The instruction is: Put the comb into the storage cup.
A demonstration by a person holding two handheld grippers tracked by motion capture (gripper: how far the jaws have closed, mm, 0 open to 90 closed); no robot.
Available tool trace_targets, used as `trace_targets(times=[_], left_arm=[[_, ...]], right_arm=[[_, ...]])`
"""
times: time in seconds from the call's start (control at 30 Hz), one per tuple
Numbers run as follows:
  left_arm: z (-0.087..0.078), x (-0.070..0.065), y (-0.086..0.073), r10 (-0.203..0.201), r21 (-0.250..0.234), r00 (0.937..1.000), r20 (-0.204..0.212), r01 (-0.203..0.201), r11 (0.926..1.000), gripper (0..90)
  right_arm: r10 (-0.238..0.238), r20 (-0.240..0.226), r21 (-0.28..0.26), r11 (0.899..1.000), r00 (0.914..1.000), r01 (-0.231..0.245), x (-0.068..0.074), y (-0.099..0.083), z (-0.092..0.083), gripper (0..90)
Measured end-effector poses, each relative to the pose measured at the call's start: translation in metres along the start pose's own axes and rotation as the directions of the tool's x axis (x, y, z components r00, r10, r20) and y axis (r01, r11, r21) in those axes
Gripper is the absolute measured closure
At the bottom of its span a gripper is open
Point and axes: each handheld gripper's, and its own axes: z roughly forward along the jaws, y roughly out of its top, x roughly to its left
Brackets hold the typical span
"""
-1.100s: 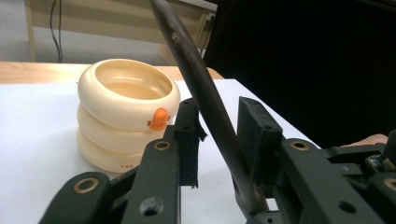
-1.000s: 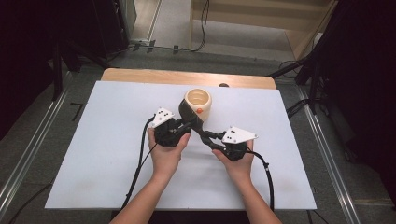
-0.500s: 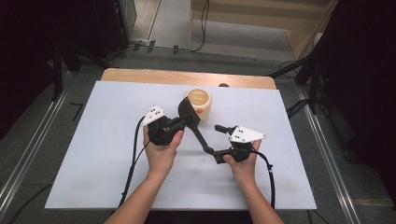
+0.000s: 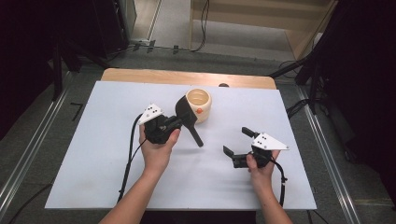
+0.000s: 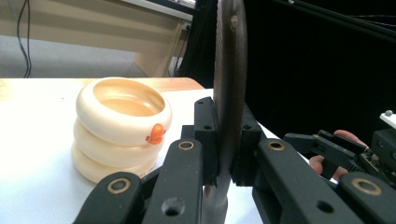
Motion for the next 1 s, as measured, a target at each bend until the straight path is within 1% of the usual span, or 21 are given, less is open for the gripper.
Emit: trace_targets(times=[0.07,0.1,0.13,0.2,0.23,0.27,0.3,0.43,0.6,0.67,0.8,0.93,1.0], left_arm=[[0.0,0.001,0.002,0.0,0.002,1.0,0.0,0.0,1.0,84.2],[-0.001,0.003,0.003,0.004,0.002,1.0,0.003,-0.004,1.0,84.2],[-0.001,0.003,0.003,0.004,0.002,1.0,0.003,-0.004,1.0,84.2],[-0.001,0.003,0.005,0.002,0.004,1.0,0.003,-0.002,1.0,84.3],[-0.001,0.004,0.006,0.0,0.006,1.0,0.004,0.0,1.0,84.2],[-0.001,0.005,0.006,0.0,0.007,1.0,0.007,0.0,1.0,84.2],[-0.001,0.006,0.007,0.001,0.009,1.0,0.006,-0.001,1.0,84.2],[-0.001,0.008,0.009,-0.002,0.006,1.0,0.009,0.002,1.0,84.2],[-0.002,0.011,0.013,0.003,0.007,0.9999,0.017,-0.003,1.0,84.2],[-0.002,0.012,0.015,0.008,0.008,0.9999,0.015,-0.008,0.9999,84.2],[-0.002,0.014,0.018,0.005,0.004,0.9998,0.017,-0.005,1.0,84.2],[-0.002,0.018,0.022,0.004,0.0,0.9998,0.019,-0.004,1.0,84.2],[-0.002,0.018,0.023,0.002,-0.002,0.9998,0.019,-0.002,1.0,84.2]], right_arm=[[0.005,0.007,-0.004,1.0,1.0,-0.005,-0.002,-0.001,-0.003,0.0],[0.018,0.02,-0.009,1.0,0.9996,-0.017,-0.005,-0.003,-0.009,0.0],[0.018,0.02,-0.009,1.0,0.9996,-0.017,-0.005,-0.003,-0.009,0.0],[0.026,0.03,-0.014,1.0,0.9992,-0.025,-0.008,-0.006,-0.015,0.0],[0.028,0.051,-0.017,0.999,0.9983,-0.027,-0.009,-0.008,-0.02,0.0],[0.028,0.051,-0.017,0.999,0.9983,-0.027,-0.009,-0.008,-0.02,0.0],[0.023,0.085,-0.016,1.0,0.9961,-0.022,-0.011,-0.011,-0.025,0.0],[0.039,0.088,-0.018,0.999,0.9953,-0.038,-0.014,-0.016,-0.031,0.0],[0.034,0.098,-0.01,0.999,0.9946,-0.034,-0.016,-0.02,-0.038,0.0],[0.03,0.115,0.002,1.0,0.9929,-0.031,-0.018,-0.024,-0.043,0.0],[0.027,0.124,0.008,1.0,0.9919,-0.028,-0.02,-0.028,-0.048,0.0],[0.032,0.122,0.017,0.999,0.992,-0.035,-0.021,-0.033,-0.055,0.0],[0.027,0.12,0.021,0.999,0.9924,-0.03,-0.021,-0.034,-0.057,0.0]])
